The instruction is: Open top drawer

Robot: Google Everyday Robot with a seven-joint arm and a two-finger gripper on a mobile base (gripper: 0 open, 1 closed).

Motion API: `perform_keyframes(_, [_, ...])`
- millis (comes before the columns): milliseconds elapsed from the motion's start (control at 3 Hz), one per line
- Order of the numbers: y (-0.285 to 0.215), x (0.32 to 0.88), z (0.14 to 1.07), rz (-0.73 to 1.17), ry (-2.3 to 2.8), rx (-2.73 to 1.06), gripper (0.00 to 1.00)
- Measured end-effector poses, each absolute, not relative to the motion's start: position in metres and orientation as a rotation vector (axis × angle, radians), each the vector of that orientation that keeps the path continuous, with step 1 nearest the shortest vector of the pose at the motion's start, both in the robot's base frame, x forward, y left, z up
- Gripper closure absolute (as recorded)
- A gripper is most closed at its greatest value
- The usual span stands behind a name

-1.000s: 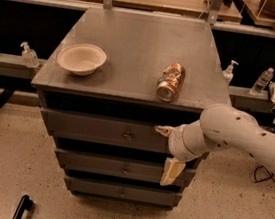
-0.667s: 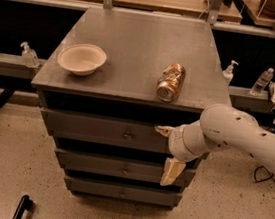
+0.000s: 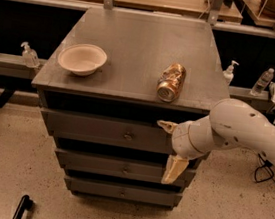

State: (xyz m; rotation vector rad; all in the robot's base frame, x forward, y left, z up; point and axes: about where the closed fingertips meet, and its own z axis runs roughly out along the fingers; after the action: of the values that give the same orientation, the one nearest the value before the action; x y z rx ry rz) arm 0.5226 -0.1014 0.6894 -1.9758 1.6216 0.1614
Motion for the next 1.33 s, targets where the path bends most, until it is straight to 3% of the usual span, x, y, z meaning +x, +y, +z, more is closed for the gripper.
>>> perform_keyframes(1333, [-0.094, 0.572, 0.665, 0.096, 1.597, -2.056, 0.0])
